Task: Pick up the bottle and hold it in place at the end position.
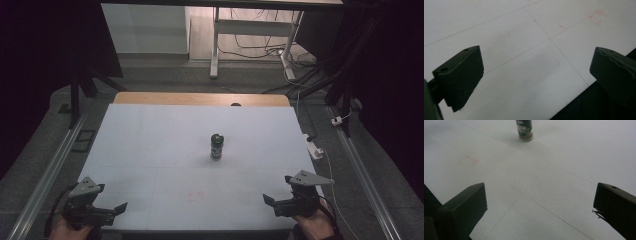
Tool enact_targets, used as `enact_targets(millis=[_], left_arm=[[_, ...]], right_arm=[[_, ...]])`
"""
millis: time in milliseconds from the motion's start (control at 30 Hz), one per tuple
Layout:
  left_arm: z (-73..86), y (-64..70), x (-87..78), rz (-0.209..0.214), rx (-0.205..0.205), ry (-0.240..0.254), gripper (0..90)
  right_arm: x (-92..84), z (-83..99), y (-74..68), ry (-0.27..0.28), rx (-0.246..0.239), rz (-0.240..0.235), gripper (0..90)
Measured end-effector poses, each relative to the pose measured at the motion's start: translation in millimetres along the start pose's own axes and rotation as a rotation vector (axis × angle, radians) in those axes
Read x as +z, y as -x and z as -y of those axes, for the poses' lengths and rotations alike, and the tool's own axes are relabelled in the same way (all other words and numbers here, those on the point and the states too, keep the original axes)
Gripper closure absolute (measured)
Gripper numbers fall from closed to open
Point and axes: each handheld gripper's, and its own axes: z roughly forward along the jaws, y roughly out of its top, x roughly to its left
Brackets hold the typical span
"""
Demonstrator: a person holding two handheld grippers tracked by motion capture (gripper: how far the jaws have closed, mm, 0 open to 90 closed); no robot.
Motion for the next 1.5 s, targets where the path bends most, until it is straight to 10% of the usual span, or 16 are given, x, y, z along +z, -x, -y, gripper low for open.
enact_targets(millis=[1500], left_arm=[[0.4, -0.7, -0.5, -0.001, -0.010, 0.002, 0.2]], right_arm=[[73.4, -40.7, -0.5, 0.034, -0.030, -0.127, 0.0]])
